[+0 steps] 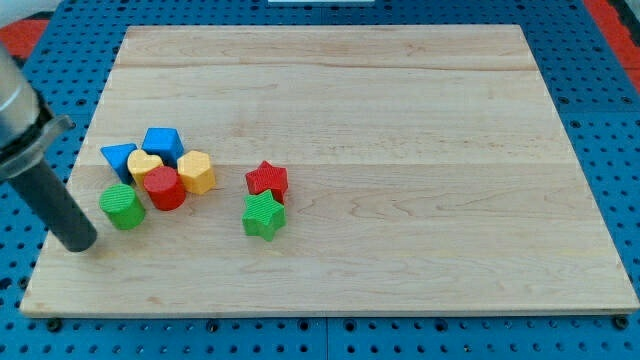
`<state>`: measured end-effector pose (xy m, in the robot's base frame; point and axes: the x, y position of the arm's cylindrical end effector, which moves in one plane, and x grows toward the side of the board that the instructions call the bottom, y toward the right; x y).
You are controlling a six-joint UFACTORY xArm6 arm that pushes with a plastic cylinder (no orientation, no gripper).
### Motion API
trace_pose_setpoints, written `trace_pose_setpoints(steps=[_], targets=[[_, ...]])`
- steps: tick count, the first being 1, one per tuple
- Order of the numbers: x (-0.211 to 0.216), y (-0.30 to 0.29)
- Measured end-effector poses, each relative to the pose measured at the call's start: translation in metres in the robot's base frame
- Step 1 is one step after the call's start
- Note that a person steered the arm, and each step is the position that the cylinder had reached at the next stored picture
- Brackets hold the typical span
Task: Move green star closer to the yellow heart
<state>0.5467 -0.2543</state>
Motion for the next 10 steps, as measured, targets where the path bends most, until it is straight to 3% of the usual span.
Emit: trace_pose_setpoints(steps=[3, 4, 5, 6, 7, 8, 10], targets=[[-0.018, 0.063], [-0.004, 0.081], [0.059, 0.147], [0.049, 0.258], [-0.051, 0.295], [-0.091, 0.276], [-0.035, 0.207]])
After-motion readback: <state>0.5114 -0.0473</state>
